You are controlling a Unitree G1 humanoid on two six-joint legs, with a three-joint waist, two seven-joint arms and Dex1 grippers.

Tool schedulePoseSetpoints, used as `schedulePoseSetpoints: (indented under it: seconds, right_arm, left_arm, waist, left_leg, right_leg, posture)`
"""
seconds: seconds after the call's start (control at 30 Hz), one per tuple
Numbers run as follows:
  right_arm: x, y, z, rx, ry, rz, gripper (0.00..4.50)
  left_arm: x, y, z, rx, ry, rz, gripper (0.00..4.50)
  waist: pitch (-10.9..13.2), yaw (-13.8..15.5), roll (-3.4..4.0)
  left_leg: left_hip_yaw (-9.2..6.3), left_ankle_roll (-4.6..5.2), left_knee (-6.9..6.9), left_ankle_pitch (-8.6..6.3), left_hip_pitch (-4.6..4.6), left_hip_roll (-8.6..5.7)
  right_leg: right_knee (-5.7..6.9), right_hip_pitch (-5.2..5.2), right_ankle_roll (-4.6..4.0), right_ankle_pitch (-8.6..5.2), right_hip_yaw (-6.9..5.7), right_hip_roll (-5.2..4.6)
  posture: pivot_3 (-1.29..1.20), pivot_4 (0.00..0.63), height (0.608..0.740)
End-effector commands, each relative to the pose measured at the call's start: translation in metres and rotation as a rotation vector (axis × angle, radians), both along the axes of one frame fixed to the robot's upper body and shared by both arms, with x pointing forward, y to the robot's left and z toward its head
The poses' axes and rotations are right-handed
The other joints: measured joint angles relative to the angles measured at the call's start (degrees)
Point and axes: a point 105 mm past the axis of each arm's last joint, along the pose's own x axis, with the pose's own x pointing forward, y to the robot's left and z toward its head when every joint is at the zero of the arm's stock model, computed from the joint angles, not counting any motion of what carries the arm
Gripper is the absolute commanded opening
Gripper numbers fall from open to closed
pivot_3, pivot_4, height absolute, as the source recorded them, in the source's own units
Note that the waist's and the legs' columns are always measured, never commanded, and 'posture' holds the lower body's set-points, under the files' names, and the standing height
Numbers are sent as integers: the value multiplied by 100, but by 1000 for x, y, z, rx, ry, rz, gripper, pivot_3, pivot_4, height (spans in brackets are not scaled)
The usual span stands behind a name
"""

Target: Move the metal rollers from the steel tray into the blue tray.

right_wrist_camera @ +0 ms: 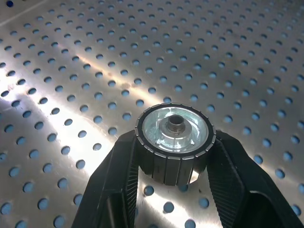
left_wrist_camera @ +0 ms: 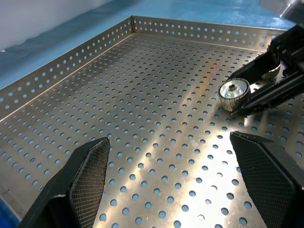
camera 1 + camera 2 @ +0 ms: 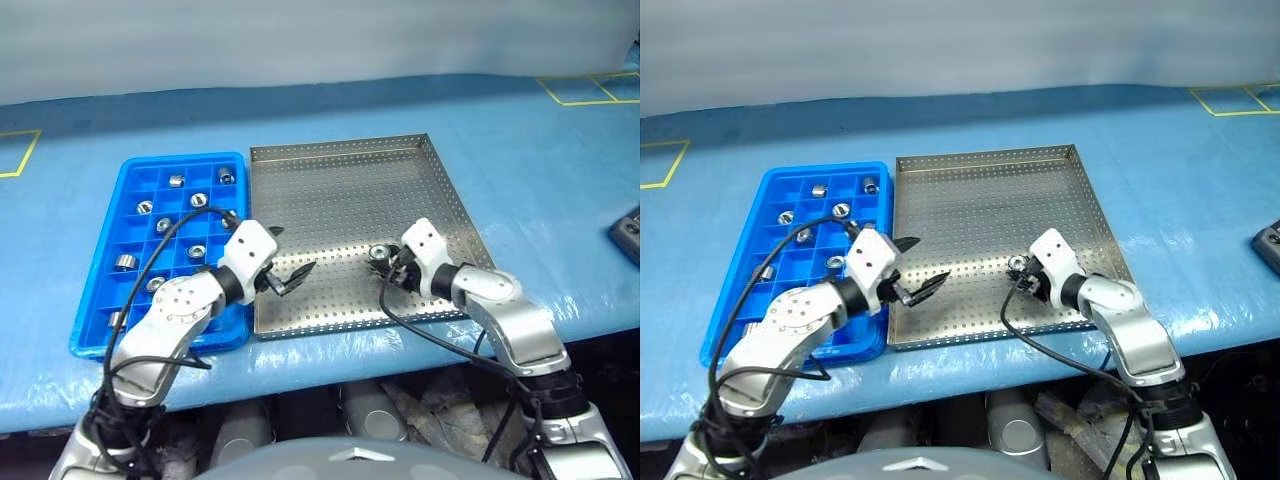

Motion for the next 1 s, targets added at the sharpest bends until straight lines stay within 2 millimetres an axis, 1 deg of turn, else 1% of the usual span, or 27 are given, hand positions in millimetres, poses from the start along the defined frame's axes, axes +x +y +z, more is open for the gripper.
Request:
schedulePoseSetpoints:
  seconds: [0.03, 0.13, 0.2, 0.3, 0.4, 0.5, 0.6, 0.73, 0.83, 1.0]
  right_arm:
    - [-9, 42, 30, 37, -104, 223, 1691]
    - [-21, 81, 36, 76, -101, 425, 1691]
    - [-25, 101, 37, 82, -97, 528, 1691]
    - [-29, 126, 40, 92, -98, 646, 1691]
    - [-30, 143, 41, 97, -100, 722, 1691]
    - [-33, 164, 42, 108, -95, 804, 1691]
    - [-38, 180, 39, 112, -86, 867, 1691]
    - [-42, 198, 34, 140, -67, 904, 1691]
    - [-41, 210, 28, 163, -45, 899, 1691]
    - [-36, 222, 23, 191, -19, 871, 1691]
  left_arm:
    - [-11, 23, 11, 29, -34, 74, 4426]
    - [-27, 45, 2, 79, 20, 157, 4426]
    - [-39, 54, 0, 88, 49, 207, 4426]
    - [-56, 68, 1, 94, 76, 288, 4426]
    - [-68, 79, 3, 100, 97, 346, 4426]
    - [-86, 92, -2, 129, 145, 403, 4426]
    - [-98, 103, -6, 141, 175, 447, 4426]
    - [-106, 111, -7, 131, 185, 503, 4426]
    - [-109, 111, -8, 120, 182, 521, 4426]
    - [-108, 106, -8, 107, 168, 524, 4426]
  waist:
    - [3, -10, -5]
    - [8, 19, -13]
    - [10, 93, -18]
    - [14, 244, -29]
    - [14, 455, -32]
    - [14, 633, -33]
    - [14, 781, -32]
    - [14, 953, -32]
    - [15, 1007, -31]
    - [15, 1110, -29]
  left_leg:
    - [4, 0, 0, 0, 2, 1]
    - [4, 3, 0, -2, 4, 4]
    - [3, 4, -1, -2, 4, 2]
    - [3, 9, 0, -5, 2, 2]
    - [-7, 9, 0, -6, -2, 0]
    - [-25, 6, -2, -6, -5, 1]
    - [-52, -2, -8, -5, -10, -2]
    - [-90, -24, -24, 3, -11, -1]
    - [-114, -39, -37, 12, -11, -2]
    - [-130, -53, -42, 20, -10, -2]
  right_leg:
    - [0, 0, 1, 1, 3, 1]
    - [0, 0, 1, 0, 3, 2]
    - [-1, -1, 1, 0, 1, 0]
    - [-6, -3, 0, 1, 0, -7]
    - [-8, -5, -8, 4, -12, -18]
    - [-7, -3, -48, 10, -42, -46]
    - [-6, -2, -66, -1, -73, -55]
    - [-6, 2, -86, -13, -112, -58]
    - [-5, 3, -94, -19, -132, -57]
    - [0, 5, -108, -38, -149, -43]
  posture:
    - [-124, 150, 740]
    - [-76, 150, 740]
    - [-42, 150, 740]
    - [7, 150, 740]
    - [53, 150, 740]
    - [100, 150, 740]
    - [144, 150, 740]
    - [190, 150, 740]
    - [212, 150, 740]
    - [226, 150, 740]
